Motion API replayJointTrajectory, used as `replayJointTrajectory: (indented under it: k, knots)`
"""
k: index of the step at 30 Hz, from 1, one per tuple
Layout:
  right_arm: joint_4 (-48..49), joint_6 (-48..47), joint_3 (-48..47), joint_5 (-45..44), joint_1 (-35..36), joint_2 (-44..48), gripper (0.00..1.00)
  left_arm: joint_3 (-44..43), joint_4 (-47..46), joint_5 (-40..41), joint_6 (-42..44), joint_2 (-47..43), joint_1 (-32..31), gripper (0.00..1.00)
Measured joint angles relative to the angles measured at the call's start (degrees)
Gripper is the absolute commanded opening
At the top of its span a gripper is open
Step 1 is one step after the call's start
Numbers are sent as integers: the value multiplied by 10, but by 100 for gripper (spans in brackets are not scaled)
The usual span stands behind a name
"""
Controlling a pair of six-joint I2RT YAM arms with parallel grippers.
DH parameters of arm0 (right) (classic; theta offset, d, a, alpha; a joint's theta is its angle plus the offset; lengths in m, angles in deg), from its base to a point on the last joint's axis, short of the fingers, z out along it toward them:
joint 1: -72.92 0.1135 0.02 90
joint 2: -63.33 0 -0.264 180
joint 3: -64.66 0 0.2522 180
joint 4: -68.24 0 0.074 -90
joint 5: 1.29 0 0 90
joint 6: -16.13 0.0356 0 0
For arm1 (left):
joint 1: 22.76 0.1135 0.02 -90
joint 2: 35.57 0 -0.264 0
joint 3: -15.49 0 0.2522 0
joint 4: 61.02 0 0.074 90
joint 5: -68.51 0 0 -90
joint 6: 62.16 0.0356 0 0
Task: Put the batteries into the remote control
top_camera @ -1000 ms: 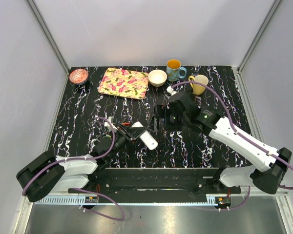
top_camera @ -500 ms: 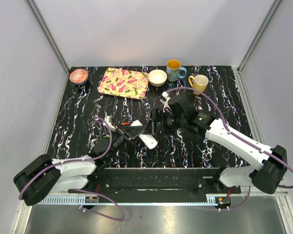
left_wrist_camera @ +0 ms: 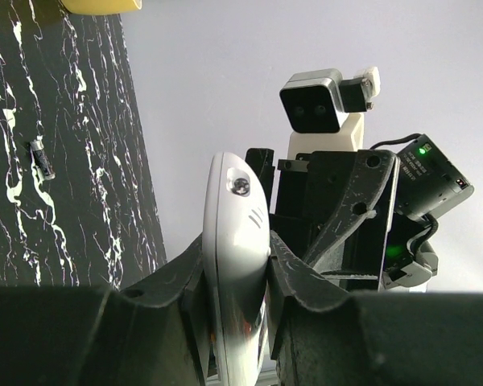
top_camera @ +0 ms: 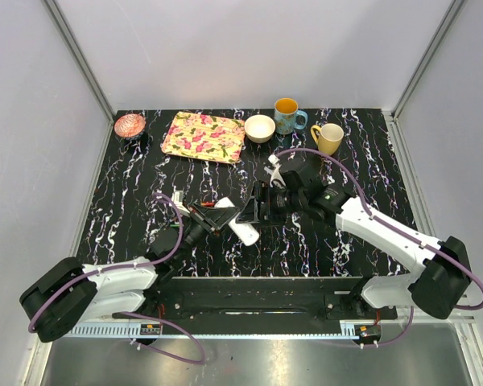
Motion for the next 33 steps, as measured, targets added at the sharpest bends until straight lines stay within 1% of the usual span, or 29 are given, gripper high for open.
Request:
replayJointTrajectory:
  k: [6,13,14,16,17,23,27,28,33]
  knots:
    - [26,10,12,23,-5,-2,62,0,1,-1,2,0,0,0]
    - [60,27,34,48,-10,-2,50,0,2,-1,9,0,0,0]
    - [66,31,37,52,-11,-2,46,0,2,-1,10,0,0,0]
    - [78,36,44,56,-11,-2,43,0,6,-1,13,0,0,0]
    - [83,36,48,57,-12,-1,40,0,10,-1,12,0,0,0]
    - [112,47,72,68,-15,1,32,0,32,-1,15,-8,0,0]
    - [125,53,83,70,-16,4,22,0,36,-1,16,-10,0,0]
    - [128,54,84,71,-16,4,17,0,36,-1,16,-11,0,0]
    - [134,57,88,81,-18,4,0,0,36,-3,17,-11,0,0]
